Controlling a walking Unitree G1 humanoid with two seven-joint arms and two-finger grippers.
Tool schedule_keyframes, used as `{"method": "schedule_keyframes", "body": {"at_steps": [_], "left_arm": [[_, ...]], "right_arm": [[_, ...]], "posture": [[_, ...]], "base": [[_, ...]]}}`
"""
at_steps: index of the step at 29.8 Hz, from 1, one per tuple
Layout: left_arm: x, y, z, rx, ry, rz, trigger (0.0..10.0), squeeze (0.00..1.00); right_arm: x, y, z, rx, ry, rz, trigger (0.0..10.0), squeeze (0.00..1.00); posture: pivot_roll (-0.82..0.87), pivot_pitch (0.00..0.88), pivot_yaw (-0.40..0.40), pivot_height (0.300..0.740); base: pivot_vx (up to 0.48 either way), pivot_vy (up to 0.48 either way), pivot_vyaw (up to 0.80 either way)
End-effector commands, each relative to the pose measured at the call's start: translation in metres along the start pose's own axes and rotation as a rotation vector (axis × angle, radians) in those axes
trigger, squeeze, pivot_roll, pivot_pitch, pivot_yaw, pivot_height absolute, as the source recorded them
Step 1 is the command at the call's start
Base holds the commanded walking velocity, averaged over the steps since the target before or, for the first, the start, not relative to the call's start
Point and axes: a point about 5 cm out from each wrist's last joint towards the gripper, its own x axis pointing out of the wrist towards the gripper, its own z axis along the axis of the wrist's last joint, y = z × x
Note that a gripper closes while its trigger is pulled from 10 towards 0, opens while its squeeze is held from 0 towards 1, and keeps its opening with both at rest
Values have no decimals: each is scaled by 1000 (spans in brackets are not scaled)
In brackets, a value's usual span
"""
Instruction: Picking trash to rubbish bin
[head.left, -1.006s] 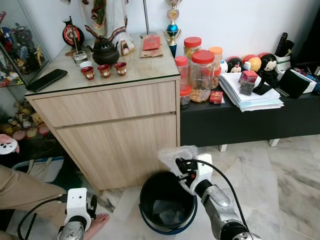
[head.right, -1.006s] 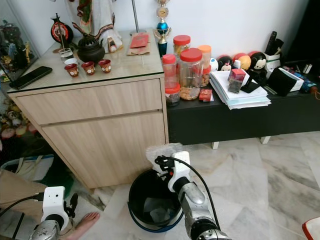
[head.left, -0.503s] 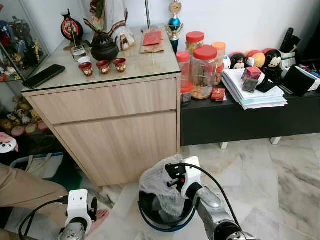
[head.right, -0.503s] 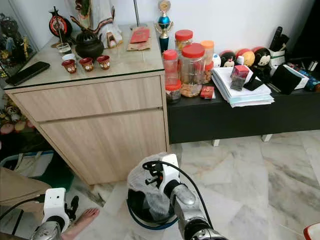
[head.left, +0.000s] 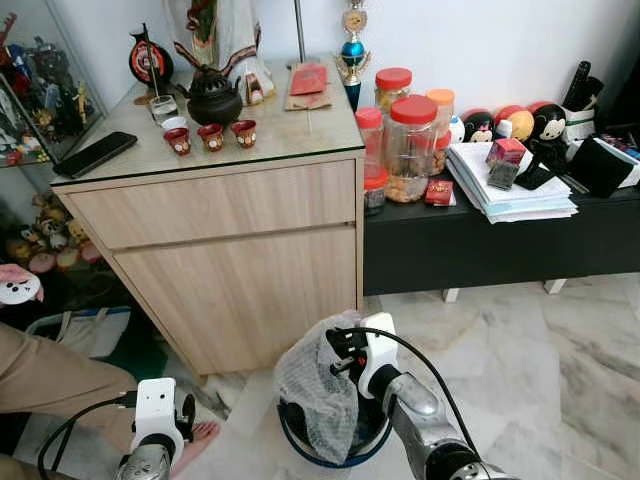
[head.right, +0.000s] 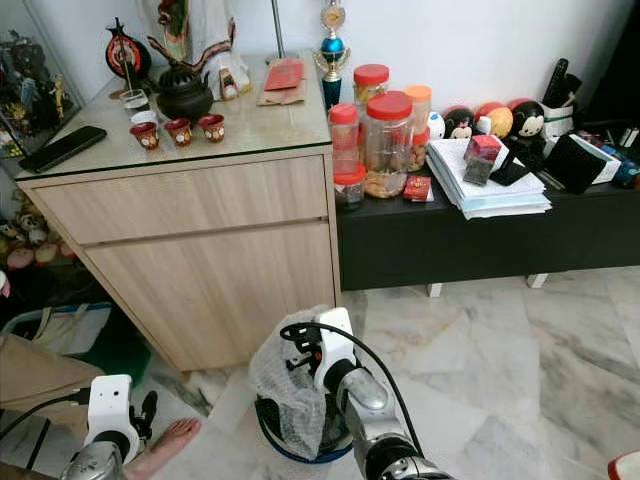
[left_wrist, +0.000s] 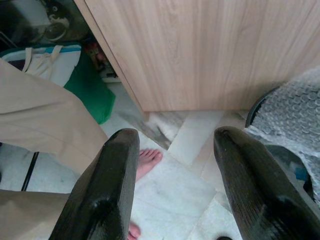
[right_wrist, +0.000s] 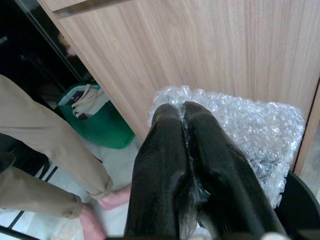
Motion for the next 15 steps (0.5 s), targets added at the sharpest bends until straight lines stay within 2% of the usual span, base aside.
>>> {"method": "schedule_keyframes", "body": {"at_steps": [1,15], "left_arm": [[0,6,-1,-4,15,21,10000,0],[0,6,-1,-2,15,21,10000,0]], "right_arm": [[5,5,4,-3,-3,19,10000,0],[5,5,3,-8,3,20,10000,0]], "posture": [[102,0,88,740],[104,0,91,740]], "base": [[334,0,0],[354,0,0]]}}
